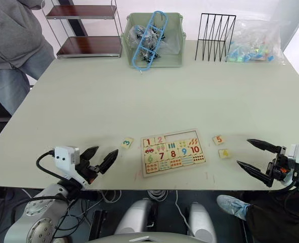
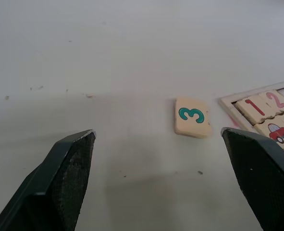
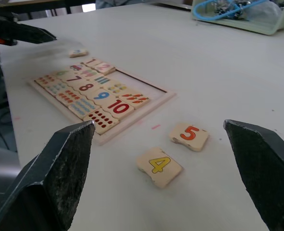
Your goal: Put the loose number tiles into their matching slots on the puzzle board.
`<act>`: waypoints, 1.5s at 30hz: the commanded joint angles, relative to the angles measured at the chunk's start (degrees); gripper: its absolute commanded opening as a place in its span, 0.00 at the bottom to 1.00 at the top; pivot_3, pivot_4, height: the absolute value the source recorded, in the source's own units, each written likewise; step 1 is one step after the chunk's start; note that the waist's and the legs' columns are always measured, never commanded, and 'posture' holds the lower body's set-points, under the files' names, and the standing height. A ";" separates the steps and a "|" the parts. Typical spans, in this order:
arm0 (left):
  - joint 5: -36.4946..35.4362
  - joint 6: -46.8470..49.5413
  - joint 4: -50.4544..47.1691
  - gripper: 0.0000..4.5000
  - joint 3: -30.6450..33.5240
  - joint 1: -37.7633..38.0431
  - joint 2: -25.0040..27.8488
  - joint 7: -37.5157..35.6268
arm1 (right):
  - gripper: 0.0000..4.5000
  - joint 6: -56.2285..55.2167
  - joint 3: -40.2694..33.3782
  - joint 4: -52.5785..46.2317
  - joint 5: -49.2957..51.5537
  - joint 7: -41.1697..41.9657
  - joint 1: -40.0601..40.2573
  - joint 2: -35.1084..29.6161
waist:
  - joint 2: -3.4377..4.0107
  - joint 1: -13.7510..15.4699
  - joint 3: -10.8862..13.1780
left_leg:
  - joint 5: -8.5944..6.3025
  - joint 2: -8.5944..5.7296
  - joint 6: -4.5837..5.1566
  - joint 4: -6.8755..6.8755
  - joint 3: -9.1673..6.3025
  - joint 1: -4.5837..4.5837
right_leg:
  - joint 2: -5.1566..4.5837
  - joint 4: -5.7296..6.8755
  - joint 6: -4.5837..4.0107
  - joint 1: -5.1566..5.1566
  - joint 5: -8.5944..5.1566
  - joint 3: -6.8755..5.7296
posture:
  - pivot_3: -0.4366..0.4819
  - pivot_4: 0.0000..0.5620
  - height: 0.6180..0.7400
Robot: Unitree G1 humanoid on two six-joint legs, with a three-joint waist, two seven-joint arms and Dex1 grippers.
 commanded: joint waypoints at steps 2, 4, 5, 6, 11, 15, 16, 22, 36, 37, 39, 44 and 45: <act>0.82 6.05 -5.20 0.99 -4.03 -2.81 -1.04 5.89 | 1.00 1.04 -1.03 1.53 2.24 5.14 -2.82 -2.56 | -0.02 -0.01 -0.01 | 0.00 0.00 0.00 0.03 -0.01 0.03 | 0.02 0.00 0.01 0.03 0.01 0.00 | 0.48 0.27 1.00; 1.44 7.91 -5.99 0.99 -6.02 -3.80 -1.66 7.72 | 1.00 1.49 -1.06 2.07 2.52 6.23 -3.41 -2.81 | -0.02 0.01 -0.01 | 0.00 0.00 0.00 0.03 -0.01 0.04 | 0.04 0.01 0.05 0.04 0.03 0.00 | 0.48 0.27 1.00; 2.07 8.65 -6.21 0.99 -7.13 -4.36 -1.90 8.58 | 1.00 1.59 -0.98 2.14 2.57 6.69 -3.48 -2.82 | -0.02 0.00 -0.01 | 0.00 0.01 0.00 0.03 -0.05 0.02 | 0.13 0.01 0.18 0.03 0.10 -0.02 | 0.48 0.27 1.00; 2.90 9.43 -6.34 0.99 -8.34 -4.96 -1.98 9.36 | 1.00 1.48 -0.79 2.10 2.68 6.95 -3.36 -2.93 | -0.01 0.00 -0.01 | 0.00 0.01 0.00 0.03 -0.06 0.02 | 0.13 0.01 0.18 0.03 0.10 -0.02 | 0.48 0.27 1.00; 6.43 12.57 -5.19 0.99 -11.93 -8.28 -2.62 12.90 | 1.00 1.07 -0.75 1.73 3.03 7.15 -3.03 -3.00 | 0.00 0.02 -0.01 | 0.00 0.00 0.00 0.03 -0.06 0.01 | 0.20 0.01 0.20 0.04 0.11 0.00 | 0.48 0.27 1.00; 8.48 13.92 -4.17 0.99 -13.47 -9.84 -2.02 13.33 | 1.00 0.64 -0.81 1.83 3.37 7.15 -2.49 -3.25 | 0.00 -0.02 -0.01 | 0.00 0.01 -0.01 0.03 -0.05 0.03 | 0.23 0.02 0.20 0.04 0.11 0.02 | 0.48 0.27 1.00; 9.22 14.37 -3.95 0.99 -13.87 -10.40 -1.46 13.36 | 1.00 0.45 -0.79 2.03 3.47 7.15 -2.32 -3.42 | 0.00 -0.01 -0.01 | 0.00 0.01 -0.01 0.03 -0.06 0.03 | 0.25 0.02 0.20 0.03 0.11 0.01 | 0.48 0.27 1.00; 12.02 16.56 -3.49 0.99 -14.40 -11.97 -0.07 13.37 | 1.00 -0.33 -0.65 2.48 3.81 7.15 -1.94 -3.75 | 0.01 0.01 -0.02 | 0.00 0.00 -0.01 0.04 -0.05 0.03 | 0.27 0.01 0.20 0.03 0.11 0.02 | 0.48 0.27 1.00; 12.86 25.96 -6.57 0.70 -13.16 -18.04 0.19 14.01 | 1.00 -0.74 -0.81 2.29 3.45 7.15 -1.96 -3.01 | 0.00 0.01 -0.01 | 0.01 0.01 -0.01 0.05 -0.06 0.01 | 0.27 0.02 0.21 0.03 0.12 0.01 | 0.48 0.27 1.00; 12.77 26.91 -7.30 0.70 -13.06 -17.99 0.28 14.05 | 1.00 -0.66 -0.87 2.17 3.41 7.14 -1.99 -2.97 | 0.00 0.00 -0.01 | 0.01 0.00 -0.01 0.05 -0.07 0.02 | 0.28 0.03 0.22 0.03 0.12 0.00 | 0.48 0.27 1.00; 12.51 28.74 -8.48 0.70 -12.77 -17.87 0.28 14.12 | 1.00 -0.52 -0.93 1.99 3.31 7.14 -2.09 -2.91 | 0.00 0.00 -0.01 | 0.01 0.01 -0.01 0.05 -0.06 0.02 | 0.27 0.03 0.22 0.04 0.12 0.02 | 0.48 0.27 1.00; 12.43 31.96 -10.52 0.70 -12.36 -17.60 -0.11 14.38 | 1.00 -0.14 -0.95 1.82 3.13 7.14 -2.52 -2.91 | 0.00 0.01 -0.01 | 0.01 0.01 -0.02 0.05 -0.06 0.02 | 0.26 0.03 0.22 0.04 0.12 0.01 | 0.48 0.27 1.00; 12.43 32.34 -10.84 0.70 -12.24 -17.45 -0.21 14.39 | 1.00 -0.07 -0.95 1.77 3.09 7.14 -2.59 -2.90 | 0.00 0.01 -0.01 | 0.01 0.01 -0.02 0.05 -0.06 0.02 | 0.26 0.03 0.22 0.04 0.12 0.02 | 0.48 0.27 1.00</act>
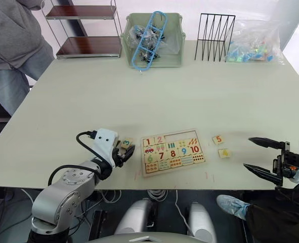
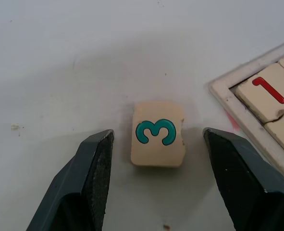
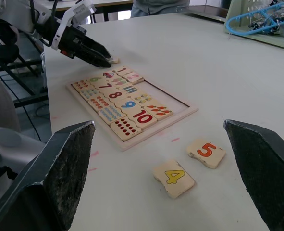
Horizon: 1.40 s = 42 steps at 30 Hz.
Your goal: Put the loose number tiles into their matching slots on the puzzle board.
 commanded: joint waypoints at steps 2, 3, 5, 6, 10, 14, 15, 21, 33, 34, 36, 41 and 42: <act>0.16 1.51 -4.22 0.70 1.20 0.35 -0.32 0.22 | 1.00 0.27 -0.99 -1.20 0.57 0.33 -0.48 -0.24 | 0.00 0.00 0.00 | 0.00 0.00 0.00 0.00 0.00 0.00 | 0.00 0.00 0.00 0.00 0.00 0.00 | 0.48 0.27 1.00; 0.22 1.65 -4.17 0.70 1.29 0.28 -0.42 0.19 | 1.00 0.34 -1.00 -1.28 0.53 0.32 -0.53 -0.20 | 0.00 0.00 0.00 | 0.00 0.00 0.00 0.00 0.00 0.00 | -0.01 0.00 0.00 0.00 0.00 0.00 | 0.48 0.27 1.00; 0.36 1.79 -4.10 0.70 1.33 0.21 -0.53 0.15 | 1.00 0.48 -1.04 -1.52 0.51 0.23 -0.56 -0.12 | 0.00 0.00 0.00 | 0.00 0.00 0.00 0.00 0.00 0.00 | 0.00 0.00 0.00 0.00 0.00 0.00 | 0.48 0.27 1.00; 0.42 1.84 -4.08 0.70 1.31 0.19 -0.57 0.13 | 1.00 0.54 -1.06 -1.66 0.51 0.17 -0.54 -0.09 | 0.00 0.00 0.00 | 0.00 0.00 0.00 0.00 0.00 0.00 | -0.01 0.00 0.00 0.00 0.00 0.00 | 0.48 0.27 1.00; 0.43 1.55 -3.62 0.70 1.42 0.32 -0.70 -0.10 | 1.00 0.74 -1.21 -2.14 0.50 -0.02 -0.38 0.00 | 0.00 0.00 0.00 | 0.00 0.00 0.00 0.00 0.00 0.00 | -0.01 0.00 0.00 0.00 0.00 0.01 | 0.48 0.27 1.00; 0.52 1.32 -3.11 0.70 1.72 0.26 -0.55 -0.29 | 1.00 0.93 -1.45 -2.72 0.52 -0.30 -0.06 0.07 | 0.00 0.01 0.00 | 0.00 0.00 0.00 0.00 0.00 0.00 | -0.02 0.00 0.00 0.00 0.00 0.00 | 0.48 0.27 1.00; 0.54 1.33 -3.07 0.70 1.75 0.24 -0.55 -0.31 | 1.00 0.94 -1.49 -2.79 0.50 -0.35 0.01 0.10 | 0.00 0.00 0.00 | 0.00 0.00 0.00 0.00 0.00 0.00 | -0.02 0.00 0.00 0.00 0.00 0.00 | 0.48 0.27 1.00; 1.00 1.21 -2.62 0.24 1.83 0.35 -0.03 -0.30 | 1.00 0.87 -1.57 -2.83 0.52 -0.47 0.06 0.17 | 0.00 0.00 0.00 | 0.00 0.00 0.00 0.00 0.00 0.00 | -0.02 0.00 0.00 0.00 0.00 0.00 | 0.48 0.27 1.00; 0.16 -1.99 -1.89 0.21 3.49 0.77 2.23 -3.91 | 1.00 0.85 -1.29 -3.25 0.46 -0.71 -0.08 0.73 | 0.00 0.00 0.00 | 0.00 0.00 0.00 0.00 0.00 0.00 | -0.04 0.00 -0.01 0.00 0.00 0.01 | 0.48 0.27 1.00; -0.35 -2.73 -1.68 0.21 4.09 0.61 2.54 -4.90 | 1.00 0.85 -1.23 -3.29 0.45 -0.73 -0.10 0.82 | 0.00 0.00 0.00 | 0.00 0.00 0.00 0.00 0.00 0.00 | -0.04 0.00 -0.01 -0.01 0.00 0.00 | 0.48 0.27 1.00; -1.09 -5.82 -0.87 0.21 4.48 0.02 4.43 -8.19 | 1.00 0.72 -1.13 -3.18 0.38 -0.72 -0.20 1.05 | 0.00 0.00 0.00 | 0.00 0.00 0.00 0.00 0.00 0.00 | -0.05 0.00 -0.01 0.00 0.00 -0.01 | 0.48 0.27 1.00; -1.52 -11.89 2.70 0.21 4.77 -0.86 9.73 -15.19 | 1.00 0.50 -1.01 -2.74 0.09 -0.60 -0.61 1.47 | 0.01 0.00 0.00 | 0.00 0.00 -0.01 0.00 0.01 0.01 | -0.07 -0.01 -0.03 -0.01 -0.02 0.00 | 0.48 0.27 1.00; -1.58 -12.77 3.45 0.21 4.94 -1.03 10.38 -16.11 | 1.00 0.50 -0.98 -2.75 0.05 -0.64 -0.66 1.53 | 0.01 -0.01 0.00 | 0.00 0.00 -0.01 0.00 0.01 0.01 | -0.07 -0.01 -0.04 -0.01 -0.02 0.00 | 0.48 0.27 1.00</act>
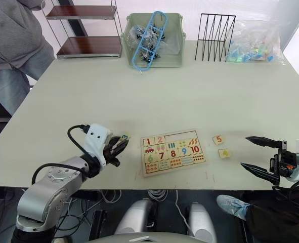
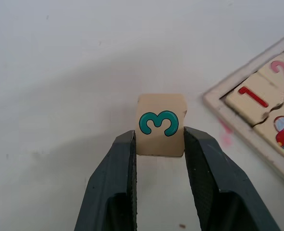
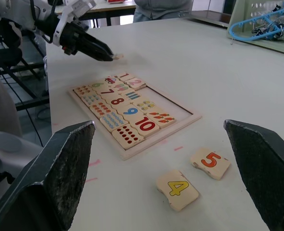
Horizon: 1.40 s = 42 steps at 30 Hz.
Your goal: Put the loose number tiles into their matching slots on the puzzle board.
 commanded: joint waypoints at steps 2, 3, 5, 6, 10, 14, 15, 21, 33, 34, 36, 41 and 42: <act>-0.80 -7.95 4.87 0.21 1.62 -2.13 5.37 -8.87 | 1.00 -0.61 -0.99 -0.58 0.39 0.11 -0.57 0.27 | -0.01 -0.01 0.00 | 0.00 0.00 0.00 0.00 0.01 -0.02 | -0.01 -0.01 0.01 0.00 0.01 0.01 | 0.48 0.27 1.00; -0.97 -9.25 6.06 0.21 1.77 -2.60 6.40 -10.63 | 1.00 -0.61 -1.01 -0.55 0.37 0.10 -0.62 0.33 | -0.01 0.00 0.01 | 0.00 0.00 0.00 0.00 0.01 -0.01 | -0.01 0.01 0.01 -0.01 0.00 0.00 | 0.48 0.27 1.00; -1.84 -11.84 9.18 0.21 1.75 -3.96 9.12 -15.18 | 1.00 -0.65 -1.05 -0.51 0.31 0.16 -0.67 0.42 | 0.01 0.00 0.00 | 0.00 0.01 0.00 0.00 -0.03 -0.01 | 0.02 0.02 0.00 -0.02 0.00 -0.05 | 0.48 0.27 1.00; -1.91 -13.19 10.52 0.21 1.54 -4.58 10.28 -17.02 | 1.00 -0.64 -1.06 -0.51 0.29 0.16 -0.68 0.43 | 0.01 -0.01 0.01 | 0.00 0.01 0.00 0.00 -0.02 0.00 | 0.01 0.02 0.00 -0.02 0.00 -0.05 | 0.48 0.27 1.00; -2.65 -17.41 16.24 0.21 0.59 -8.56 13.84 -24.50 | 1.00 -0.48 -1.27 -0.93 0.38 -0.02 -0.53 0.41 | 0.00 -0.02 0.01 | 0.00 0.00 0.00 0.00 0.02 -0.02 | 0.00 -0.01 0.01 -0.02 0.00 -0.02 | 0.48 0.27 1.00; -3.03 -19.10 19.48 0.21 -1.95 -12.97 16.88 -31.70 | 1.00 -0.14 -1.71 -2.25 0.69 -0.51 0.26 0.36 | 0.00 -0.01 0.02 | 0.00 -0.01 0.00 0.00 0.00 -0.03 | 0.08 0.00 0.03 -0.02 0.01 -0.07 | 0.48 0.27 1.00; -3.08 -19.35 19.88 0.21 -2.48 -13.84 17.39 -33.04 | 1.00 -0.04 -1.78 -2.64 0.77 -0.71 0.47 0.38 | 0.00 -0.02 0.02 | 0.00 -0.01 0.00 -0.01 0.02 -0.03 | 0.12 0.01 0.03 -0.03 0.01 -0.07 | 0.48 0.27 1.00; -2.80 -20.73 22.64 0.21 -6.07 -20.35 19.33 -40.72 | 1.00 0.59 -1.66 -5.41 1.12 -2.44 1.61 0.90 | 0.00 -0.03 0.02 | 0.00 0.00 0.01 -0.01 0.04 -0.04 | 0.33 0.02 0.05 -0.03 0.02 -0.07 | 0.48 0.27 1.00; -3.42 -14.50 25.07 0.21 -12.57 -33.28 18.39 -47.39 | 1.00 0.81 -1.57 -9.05 1.10 -5.57 2.87 2.63 | -0.01 -0.04 0.03 | 0.00 0.05 0.00 0.00 0.02 -0.03 | 0.64 0.08 0.08 -0.05 0.01 -0.09 | 0.48 0.27 1.00; -3.11 -13.63 25.27 0.21 -13.58 -34.52 18.05 -47.39 | 1.00 0.74 -1.57 -9.17 1.13 -5.66 2.98 2.80 | -0.01 -0.05 0.03 | 0.00 0.05 0.00 0.01 0.01 -0.03 | 0.64 0.08 0.08 -0.05 0.02 -0.09 | 0.48 0.27 1.00; -2.54 -12.22 25.68 0.21 -15.46 -36.70 17.45 -47.45 | 1.00 0.59 -1.45 -9.37 1.10 -5.86 3.15 3.07 | -0.03 0.04 0.04 | 0.00 0.05 0.00 0.02 0.01 -0.03 | 0.64 0.08 0.08 -0.04 0.02 -0.09 | 0.48 0.27 1.00; -2.05 -8.58 26.95 0.21 -18.93 -40.97 15.17 -47.10 | 1.00 0.40 -1.25 -9.75 0.94 -6.13 3.31 3.63 | -0.03 -0.05 0.04 | 0.00 0.04 0.01 0.12 0.03 -0.07 | 0.67 0.09 0.13 -0.04 0.04 -0.05 | 0.48 0.27 1.00; -1.72 -7.96 27.33 0.21 -19.56 -41.69 14.66 -46.82 | 1.00 0.39 -1.20 -9.92 0.92 -6.24 3.36 3.75 | -0.03 -0.06 0.04 | 0.00 0.04 0.01 0.13 0.03 -0.07 | 0.67 0.09 0.13 -0.05 0.04 -0.05 | 0.48 0.27 1.00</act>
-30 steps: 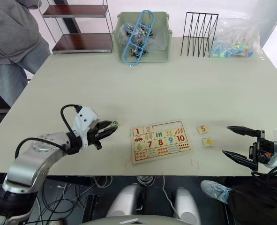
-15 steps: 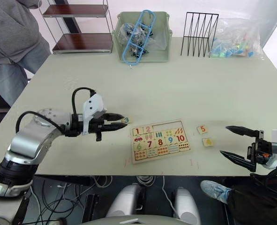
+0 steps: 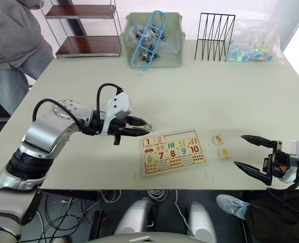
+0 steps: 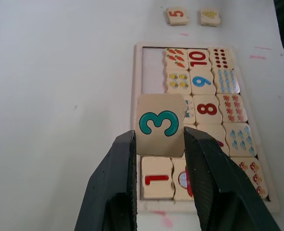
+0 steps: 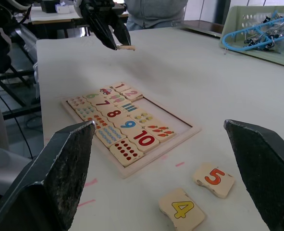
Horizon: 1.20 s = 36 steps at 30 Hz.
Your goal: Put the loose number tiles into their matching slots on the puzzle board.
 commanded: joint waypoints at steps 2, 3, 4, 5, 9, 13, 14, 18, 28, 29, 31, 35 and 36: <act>1.64 2.17 1.27 0.21 -2.69 -3.67 -2.12 1.02 | 1.00 -0.75 -0.95 -2.16 0.81 -0.50 0.16 0.33 | 0.00 -0.03 0.00 | 0.00 0.00 0.00 0.02 -0.01 0.00 | 0.03 0.02 0.00 0.00 0.00 0.00 | 0.48 0.27 1.00; 2.10 2.34 1.75 0.21 -3.34 -4.34 -2.67 1.29 | 1.00 -0.74 -0.90 -2.38 0.81 -0.63 0.24 0.43 | 0.00 -0.08 0.00 | 0.00 0.00 0.00 0.03 -0.01 0.01 | 0.03 0.03 0.00 0.00 0.00 0.00 | 0.48 0.27 1.00; 2.43 2.42 2.15 0.21 -3.84 -4.91 -3.21 1.46 | 1.00 -0.74 -0.87 -2.51 0.81 -0.71 0.28 0.50 | 0.00 -0.10 0.00 | 0.00 0.01 0.00 0.02 0.00 0.01 | 0.04 0.03 0.00 -0.01 0.00 0.01 | 0.48 0.27 1.00; 2.82 2.54 2.54 0.21 -4.41 -5.54 -3.75 1.59 | 1.00 -0.78 -0.81 -2.64 0.79 -0.82 0.33 0.60 | 0.00 -0.09 0.00 | 0.00 0.01 0.00 0.03 -0.01 0.01 | 0.05 0.03 0.00 0.00 0.00 0.01 | 0.48 0.27 1.00; 4.67 2.83 4.13 0.21 -7.34 -8.00 -5.23 1.23 | 1.00 -0.92 -0.68 -3.51 0.62 -1.48 0.62 1.22 | 0.00 0.01 0.00 | 0.00 0.02 0.00 0.13 -0.03 -0.02 | 0.07 0.09 0.00 0.00 0.00 -0.01 | 0.48 0.27 1.00; 7.35 2.30 5.07 0.21 -10.61 -9.76 -6.27 1.28 | 1.00 -1.05 -0.75 -4.09 0.55 -1.92 0.84 1.60 | 0.00 0.00 0.00 | 0.00 0.00 0.00 0.19 -0.01 -0.03 | 0.07 0.09 0.01 0.00 0.01 0.04 | 0.48 0.27 1.00; 7.98 2.40 5.07 0.21 -11.39 -10.14 -6.37 1.12 | 1.00 -1.12 -0.77 -4.20 0.56 -2.02 0.91 1.66 | 0.00 0.00 0.00 | 0.00 0.00 0.00 0.19 -0.02 -0.04 | 0.07 0.09 0.01 0.00 0.01 0.03 | 0.48 0.27 1.00; 10.30 2.62 5.04 0.21 -14.36 -11.78 -7.02 0.61 | 1.00 -1.49 -0.75 -4.40 0.61 -2.23 1.19 1.92 | 0.00 0.00 0.00 | 0.00 0.00 0.00 0.19 -0.02 -0.04 | 0.08 0.10 0.01 0.00 0.01 0.04 | 0.48 0.27 1.00; 17.41 5.00 6.28 0.21 -22.80 -17.35 -9.20 -0.76 | 1.00 -2.65 -0.11 -4.69 0.15 -3.04 1.22 3.33 | 0.00 0.01 0.00 | 0.00 0.00 0.00 0.22 -0.03 -0.05 | 0.10 0.11 0.01 0.00 0.00 0.05 | 0.48 0.27 1.00; 17.74 5.76 6.59 0.21 -23.51 -17.93 -9.63 -0.93 | 1.00 -2.72 -0.09 -4.76 0.11 -3.14 1.26 3.45 | 0.00 0.02 0.00 | 0.00 -0.01 0.00 0.22 -0.03 -0.05 | 0.11 0.11 0.01 0.00 0.00 0.05 | 0.48 0.27 1.00; 18.64 6.80 7.29 0.21 -24.77 -18.93 -10.39 -1.20 | 1.00 -2.83 -0.07 -4.93 0.09 -3.36 1.36 3.60 | 0.00 0.01 0.01 | 0.00 -0.01 0.00 0.23 -0.03 -0.05 | 0.11 0.12 0.01 0.00 0.00 0.05 | 0.48 0.27 1.00; 20.14 8.25 8.44 0.21 -26.53 -20.25 -11.67 -1.24 | 1.00 -3.07 0.01 -5.44 0.09 -3.91 1.68 3.87 | 0.00 0.01 0.01 | 0.00 -0.01 0.01 0.23 -0.02 -0.05 | 0.11 0.12 0.02 -0.01 0.00 0.06 | 0.48 0.27 1.00; 20.36 8.80 8.57 0.21 -26.81 -20.48 -11.99 -1.20 | 1.00 -3.13 -0.01 -5.60 0.11 -4.02 1.83 3.94 | 0.00 0.01 0.01 | 0.00 -0.01 0.01 0.23 -0.02 -0.05 | 0.11 0.12 0.02 -0.01 0.00 0.06 | 0.48 0.27 1.00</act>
